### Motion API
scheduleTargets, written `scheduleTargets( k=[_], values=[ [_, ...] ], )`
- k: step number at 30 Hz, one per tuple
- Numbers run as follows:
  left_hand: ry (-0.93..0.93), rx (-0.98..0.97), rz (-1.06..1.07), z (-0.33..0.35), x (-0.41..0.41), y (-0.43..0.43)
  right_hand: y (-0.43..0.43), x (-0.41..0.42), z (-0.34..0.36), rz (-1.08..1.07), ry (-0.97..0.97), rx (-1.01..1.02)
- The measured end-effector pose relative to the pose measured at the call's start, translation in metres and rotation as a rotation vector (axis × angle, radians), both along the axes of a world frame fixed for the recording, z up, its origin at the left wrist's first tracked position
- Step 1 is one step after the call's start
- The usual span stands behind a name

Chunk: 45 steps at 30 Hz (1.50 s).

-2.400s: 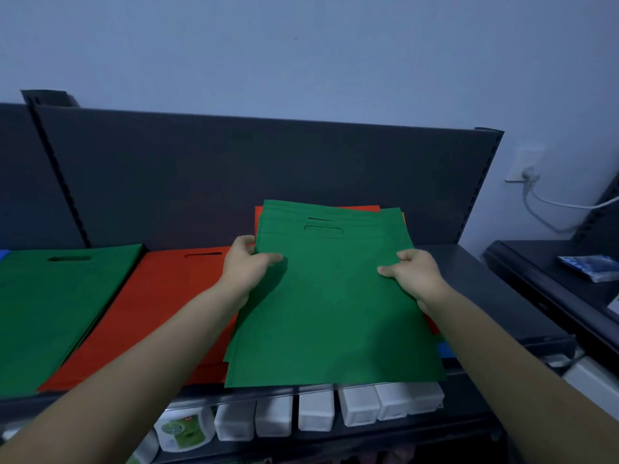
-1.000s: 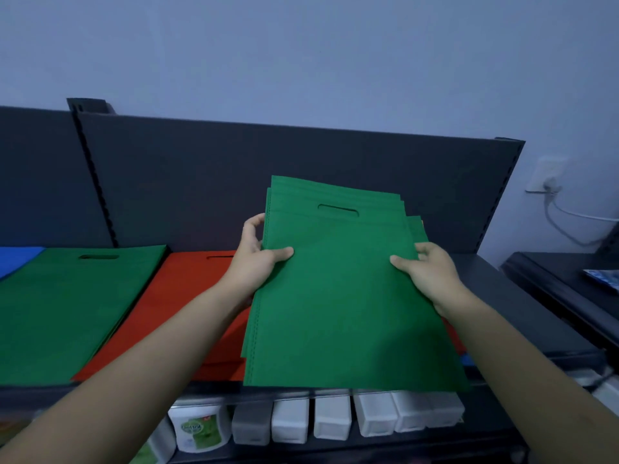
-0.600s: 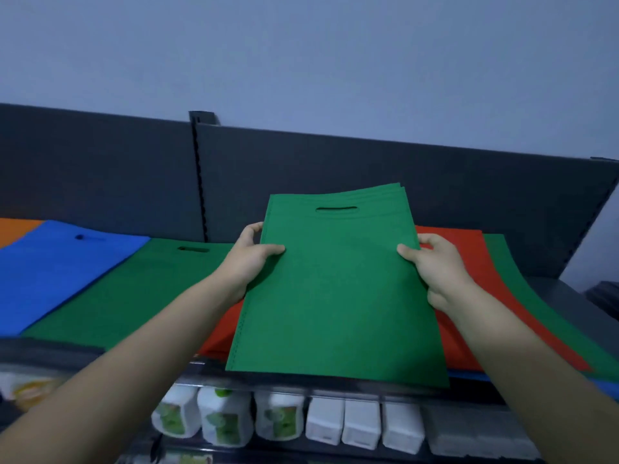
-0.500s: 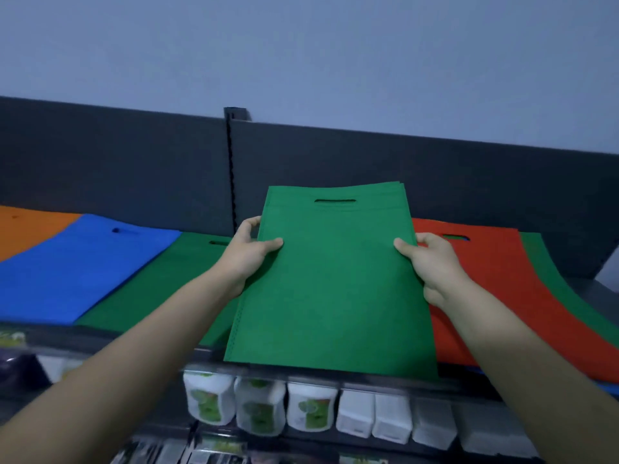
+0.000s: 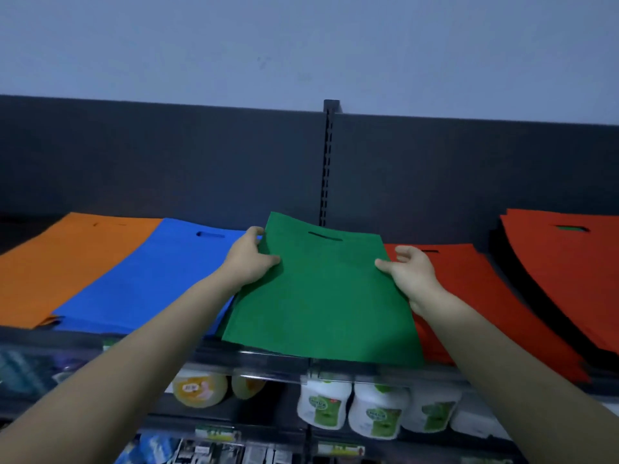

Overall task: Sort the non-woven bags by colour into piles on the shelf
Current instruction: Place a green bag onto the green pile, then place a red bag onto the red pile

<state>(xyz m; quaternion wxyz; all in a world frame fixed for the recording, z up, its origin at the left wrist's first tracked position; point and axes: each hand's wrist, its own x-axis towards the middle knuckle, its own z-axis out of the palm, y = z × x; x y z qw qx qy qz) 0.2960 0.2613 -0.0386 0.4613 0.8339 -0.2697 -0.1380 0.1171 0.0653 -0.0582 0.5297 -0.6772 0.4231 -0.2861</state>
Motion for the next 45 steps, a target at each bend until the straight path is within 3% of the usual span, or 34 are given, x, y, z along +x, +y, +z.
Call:
scheduleTargets(
  k=[3, 6, 8, 12, 18, 27, 35, 41, 45],
  values=[
    [-0.248, 0.253, -0.09, -0.012, 0.002, -0.004, 0.014, 0.005, -0.014, 0.033, 0.171, -0.302],
    [-0.555, 0.691, -0.234, -0.029, -0.004, -0.008, 0.027, 0.005, -0.028, 0.321, 0.513, -0.474],
    [-0.662, 0.804, -0.315, -0.04, -0.005, -0.01, 0.03, 0.006, -0.031, 0.441, 0.724, -0.569],
    [-0.74, 0.825, -0.333, -0.052, -0.007, -0.011, 0.031, 0.003, -0.029, 0.495, 0.895, -0.657],
    [-0.836, 0.864, -0.311, -0.033, -0.033, -0.026, 0.027, -0.025, -0.018, 0.439, 0.758, -0.739],
    [-0.942, 0.547, -0.333, 0.002, -0.156, -0.124, -0.052, -0.149, 0.047, 0.222, 0.696, -0.84],
    [-0.757, 0.38, -0.337, 0.005, -0.273, -0.236, -0.165, -0.281, 0.068, 0.063, 0.897, -0.737],
    [-0.444, 0.349, -0.329, -0.008, -0.309, -0.285, -0.23, -0.322, 0.049, 0.039, 0.979, -0.477],
    [-0.101, 0.093, -0.308, -0.009, -0.313, -0.302, -0.238, -0.324, 0.028, 0.11, 1.099, -0.443]
  ],
)
